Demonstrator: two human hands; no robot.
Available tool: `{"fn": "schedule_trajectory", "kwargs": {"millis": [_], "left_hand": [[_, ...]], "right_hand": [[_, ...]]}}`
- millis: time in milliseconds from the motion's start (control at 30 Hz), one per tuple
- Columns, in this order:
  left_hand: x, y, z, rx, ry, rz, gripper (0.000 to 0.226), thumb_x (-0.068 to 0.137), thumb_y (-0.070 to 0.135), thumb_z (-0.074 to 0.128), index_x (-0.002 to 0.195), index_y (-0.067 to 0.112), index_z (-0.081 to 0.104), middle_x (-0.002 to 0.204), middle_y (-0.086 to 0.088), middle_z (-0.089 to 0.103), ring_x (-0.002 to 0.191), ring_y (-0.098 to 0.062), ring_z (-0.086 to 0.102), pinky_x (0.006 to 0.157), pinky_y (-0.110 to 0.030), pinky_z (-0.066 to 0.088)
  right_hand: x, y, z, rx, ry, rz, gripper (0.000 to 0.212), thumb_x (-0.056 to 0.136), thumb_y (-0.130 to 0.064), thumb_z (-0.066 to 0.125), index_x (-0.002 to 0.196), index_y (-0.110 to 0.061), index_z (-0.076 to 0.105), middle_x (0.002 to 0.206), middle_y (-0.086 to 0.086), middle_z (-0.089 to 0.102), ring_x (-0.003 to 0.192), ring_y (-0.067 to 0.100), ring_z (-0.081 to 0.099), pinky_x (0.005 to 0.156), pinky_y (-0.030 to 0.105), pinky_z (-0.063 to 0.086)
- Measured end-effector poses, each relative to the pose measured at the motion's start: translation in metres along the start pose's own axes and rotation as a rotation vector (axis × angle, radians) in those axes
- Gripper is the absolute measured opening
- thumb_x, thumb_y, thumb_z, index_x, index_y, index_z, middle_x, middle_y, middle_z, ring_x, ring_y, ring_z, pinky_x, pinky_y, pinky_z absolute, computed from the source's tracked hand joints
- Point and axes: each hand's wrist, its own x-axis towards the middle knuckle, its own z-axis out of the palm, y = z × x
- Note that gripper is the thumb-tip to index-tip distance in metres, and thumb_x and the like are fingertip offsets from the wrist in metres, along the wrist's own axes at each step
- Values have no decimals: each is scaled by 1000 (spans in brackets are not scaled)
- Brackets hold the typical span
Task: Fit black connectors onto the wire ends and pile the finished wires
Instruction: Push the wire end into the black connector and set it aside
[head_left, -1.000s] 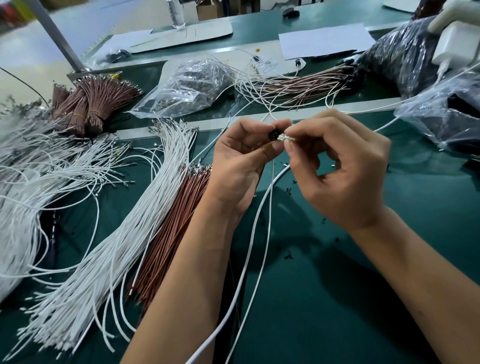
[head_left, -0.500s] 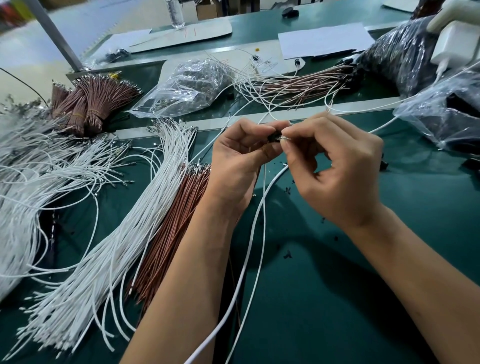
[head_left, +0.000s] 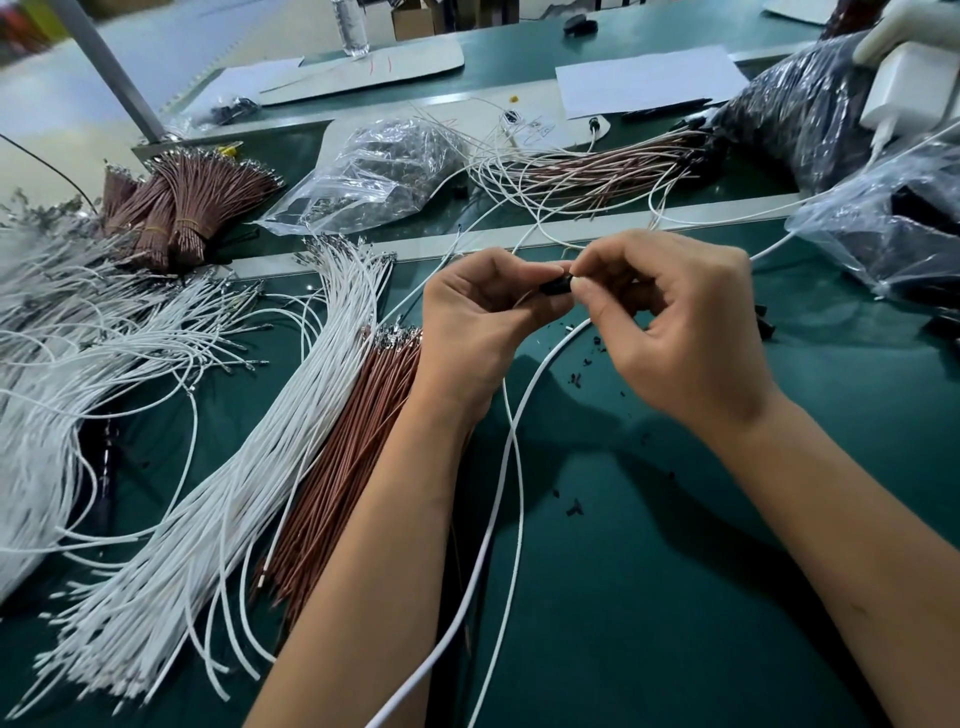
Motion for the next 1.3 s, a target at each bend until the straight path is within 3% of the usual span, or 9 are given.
{"fn": "schedule_trajectory", "kwargs": {"millis": [267, 533, 1000, 1300], "left_hand": [[-1, -2, 1, 122, 60, -7, 22, 71, -20, 77, 82, -2, 71, 86, -10, 78, 85, -23, 76, 80, -29, 59], [-3, -1, 4, 32, 34, -59, 23, 68, -15, 78, 79, 5, 74, 87, -11, 78, 83, -21, 75, 79, -27, 58], [-5, 0, 6, 123, 63, -52, 26, 68, -21, 79, 75, 3, 69, 75, -5, 75, 73, -15, 74, 73, -23, 58], [-7, -1, 10, 149, 97, -25, 26, 65, -14, 84, 74, 8, 71, 79, -7, 75, 77, -21, 73, 80, -32, 61]], "right_hand": [[-1, 20, 2, 348, -80, 256, 5, 92, -3, 73, 94, -8, 73, 73, 0, 70, 58, 12, 63, 58, 22, 50], [0, 25, -4, 606, -153, 380, 9, 92, 2, 69, 91, -7, 67, 69, 3, 70, 58, 13, 60, 51, 22, 46], [0, 28, -3, 605, -172, 435, 15, 92, 3, 70, 86, -10, 68, 68, 0, 69, 60, 10, 61, 54, 17, 48], [-1, 29, -1, 639, -152, 464, 14, 93, 1, 69, 85, -10, 66, 67, 4, 68, 57, 14, 57, 51, 18, 44]]}}
